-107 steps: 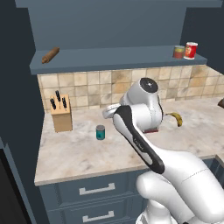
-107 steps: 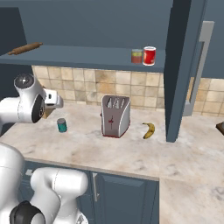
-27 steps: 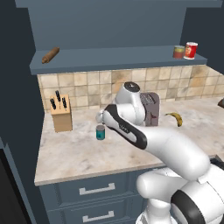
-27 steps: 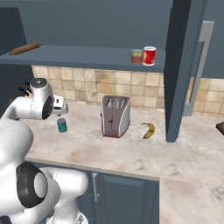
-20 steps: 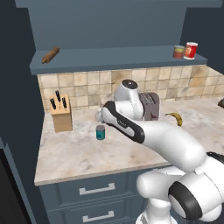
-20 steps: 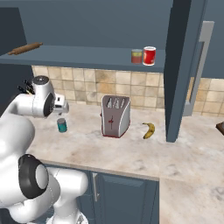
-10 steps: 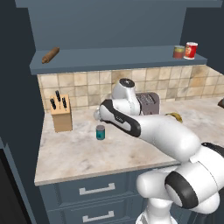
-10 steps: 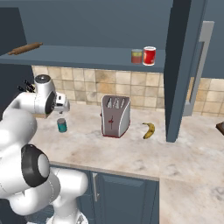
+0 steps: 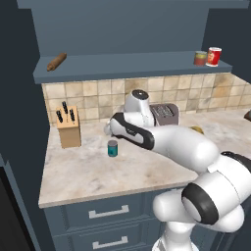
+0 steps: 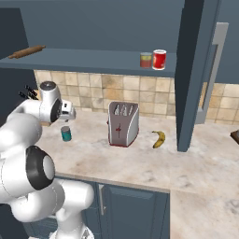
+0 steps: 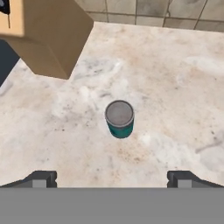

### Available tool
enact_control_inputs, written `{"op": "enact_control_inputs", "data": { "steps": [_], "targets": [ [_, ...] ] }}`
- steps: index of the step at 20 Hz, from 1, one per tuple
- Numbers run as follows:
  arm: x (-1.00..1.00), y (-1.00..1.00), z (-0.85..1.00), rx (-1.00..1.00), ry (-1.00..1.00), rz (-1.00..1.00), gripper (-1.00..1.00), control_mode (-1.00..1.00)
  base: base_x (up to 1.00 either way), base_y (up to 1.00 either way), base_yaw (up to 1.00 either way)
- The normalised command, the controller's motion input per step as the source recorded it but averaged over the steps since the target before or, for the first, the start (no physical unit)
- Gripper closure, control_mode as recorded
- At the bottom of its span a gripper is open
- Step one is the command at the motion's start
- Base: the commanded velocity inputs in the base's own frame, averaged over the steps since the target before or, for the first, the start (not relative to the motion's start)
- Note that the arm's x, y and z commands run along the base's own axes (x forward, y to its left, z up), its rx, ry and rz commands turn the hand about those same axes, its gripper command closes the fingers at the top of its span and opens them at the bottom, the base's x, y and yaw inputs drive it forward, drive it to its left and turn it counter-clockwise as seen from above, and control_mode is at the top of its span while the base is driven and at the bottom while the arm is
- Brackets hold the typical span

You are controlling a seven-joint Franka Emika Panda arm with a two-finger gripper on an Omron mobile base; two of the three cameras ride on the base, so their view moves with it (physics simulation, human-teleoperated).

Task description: Pick the cans from the counter and place them in their designated side in the cabinet.

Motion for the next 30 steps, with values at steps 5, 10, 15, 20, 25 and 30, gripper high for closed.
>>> {"op": "enact_control_inputs", "data": {
  "steps": [5, 10, 15, 20, 25, 30],
  "targets": [
    [0.12, 0.02, -0.13, 0.00, 0.00, 0.00, -1.00, -1.00, 0.00, 0.00, 0.00],
    [0.12, 0.02, -0.13, 0.00, 0.00, 0.00, -1.00, -1.00, 0.00, 0.00, 0.00],
    [0.04, 0.00, -0.11, 0.00, 0.00, 0.00, -1.00, -1.00, 0.00, 0.00, 0.00],
    [0.04, 0.00, -0.09, 0.00, 0.04, 0.00, -1.00, -1.00, 0.00, 0.00, 0.00],
    [0.07, 0.01, -0.05, 0.00, 0.04, 0.00, -1.00, -1.00, 0.00, 0.00, 0.00],
    [0.06, 0.00, -0.04, -0.01, 0.03, 0.00, -1.00, -1.00, 0.00, 0.00, 0.00]
  ]
}}
